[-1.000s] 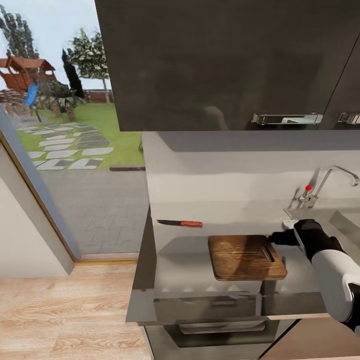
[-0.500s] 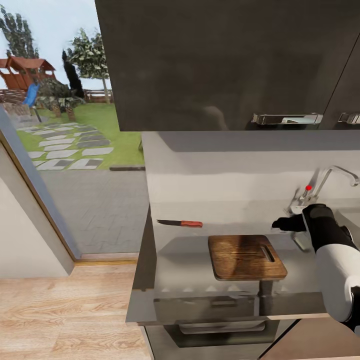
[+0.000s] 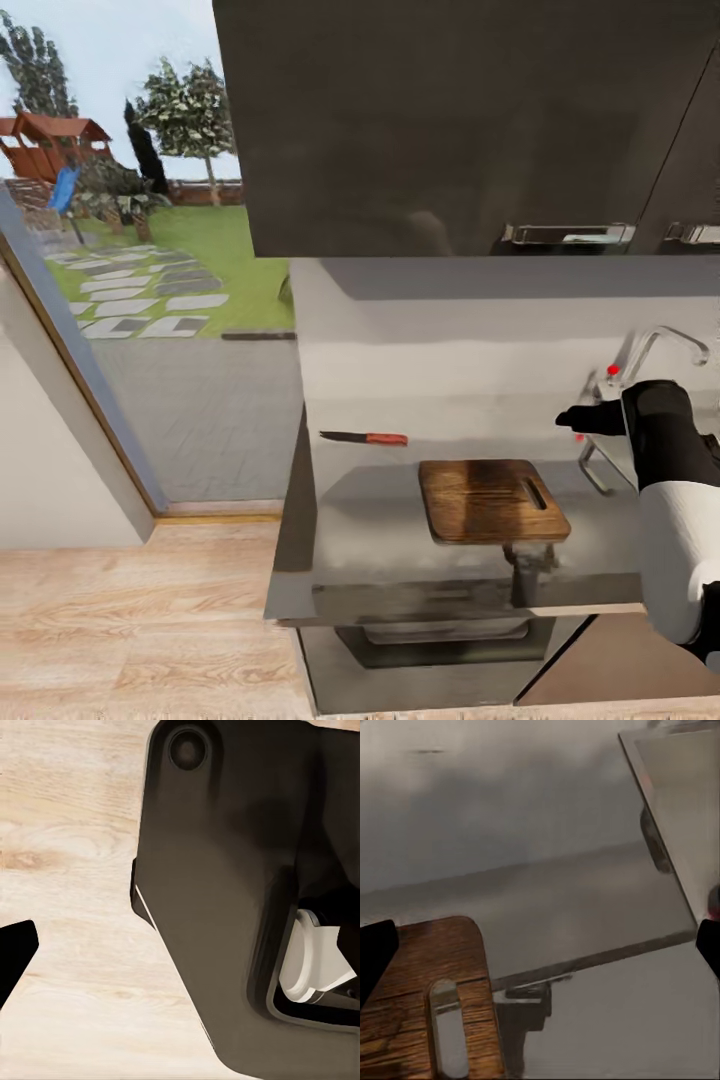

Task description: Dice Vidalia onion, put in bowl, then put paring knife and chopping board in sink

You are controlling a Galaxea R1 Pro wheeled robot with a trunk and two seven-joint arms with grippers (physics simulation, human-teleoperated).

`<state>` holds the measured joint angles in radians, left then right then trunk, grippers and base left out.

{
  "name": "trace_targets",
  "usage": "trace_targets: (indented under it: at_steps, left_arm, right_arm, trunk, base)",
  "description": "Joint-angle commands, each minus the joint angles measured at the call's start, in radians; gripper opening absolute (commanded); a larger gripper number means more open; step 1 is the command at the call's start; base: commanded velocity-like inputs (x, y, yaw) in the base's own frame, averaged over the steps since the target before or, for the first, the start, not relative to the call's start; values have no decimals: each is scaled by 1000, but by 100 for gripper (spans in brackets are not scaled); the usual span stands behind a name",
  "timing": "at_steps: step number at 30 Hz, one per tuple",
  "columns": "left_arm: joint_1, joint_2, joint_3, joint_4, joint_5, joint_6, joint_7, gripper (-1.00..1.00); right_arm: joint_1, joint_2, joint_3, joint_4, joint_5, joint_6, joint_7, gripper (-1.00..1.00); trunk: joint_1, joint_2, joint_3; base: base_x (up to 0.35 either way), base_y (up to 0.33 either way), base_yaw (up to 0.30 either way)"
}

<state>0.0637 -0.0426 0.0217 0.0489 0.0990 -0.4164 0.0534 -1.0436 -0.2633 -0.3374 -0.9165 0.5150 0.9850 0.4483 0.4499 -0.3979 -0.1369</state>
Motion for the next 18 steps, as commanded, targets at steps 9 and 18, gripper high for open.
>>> trace_targets:
  at_steps: [9,18]
  left_arm:
    - [-1,0,1,2,7,-5,-1,100]
    - [-1,0,1,2,7,-5,-1,100]
  right_arm:
    - [-1,9,0,-3,10,0,12,100]
    - [-1,28,0,-1,10,-2,12,100]
  trunk:
    - [0,-2,-2]
    - [0,-2,-2]
  base:
    - [-282,125,0]
    - [-295,112,0]
